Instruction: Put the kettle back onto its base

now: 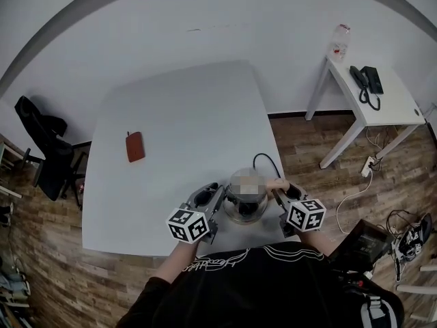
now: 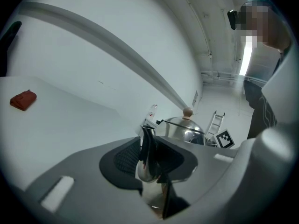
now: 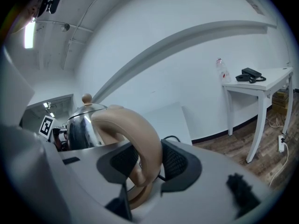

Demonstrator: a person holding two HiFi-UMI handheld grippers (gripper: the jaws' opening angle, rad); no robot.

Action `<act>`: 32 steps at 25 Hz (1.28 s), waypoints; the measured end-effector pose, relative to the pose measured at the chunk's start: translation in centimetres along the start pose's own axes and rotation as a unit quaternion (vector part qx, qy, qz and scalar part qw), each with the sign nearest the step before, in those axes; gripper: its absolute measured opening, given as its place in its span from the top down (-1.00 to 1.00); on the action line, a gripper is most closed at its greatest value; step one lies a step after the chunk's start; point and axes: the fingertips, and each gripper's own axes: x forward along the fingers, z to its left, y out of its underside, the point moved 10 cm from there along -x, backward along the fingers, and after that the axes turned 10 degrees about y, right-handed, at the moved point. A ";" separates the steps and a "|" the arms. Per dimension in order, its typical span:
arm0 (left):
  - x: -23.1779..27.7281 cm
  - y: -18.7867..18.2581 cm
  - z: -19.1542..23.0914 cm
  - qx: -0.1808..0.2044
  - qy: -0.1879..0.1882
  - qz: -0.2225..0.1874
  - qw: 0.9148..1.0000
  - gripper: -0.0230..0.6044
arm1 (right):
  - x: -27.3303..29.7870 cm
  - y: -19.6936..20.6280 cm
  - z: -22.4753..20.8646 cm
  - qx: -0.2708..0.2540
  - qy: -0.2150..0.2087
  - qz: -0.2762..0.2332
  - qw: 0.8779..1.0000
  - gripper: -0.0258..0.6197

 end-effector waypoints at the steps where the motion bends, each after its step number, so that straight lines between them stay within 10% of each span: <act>1: 0.0 0.0 -0.1 0.002 0.000 -0.001 1.000 0.62 | 0.0 0.0 0.0 0.000 0.000 0.000 1.000 0.45; 32: -1.6 1.5 -1.1 0.013 0.008 -0.009 1.000 0.64 | -0.8 0.1 0.7 -0.059 0.001 -0.013 0.998 0.46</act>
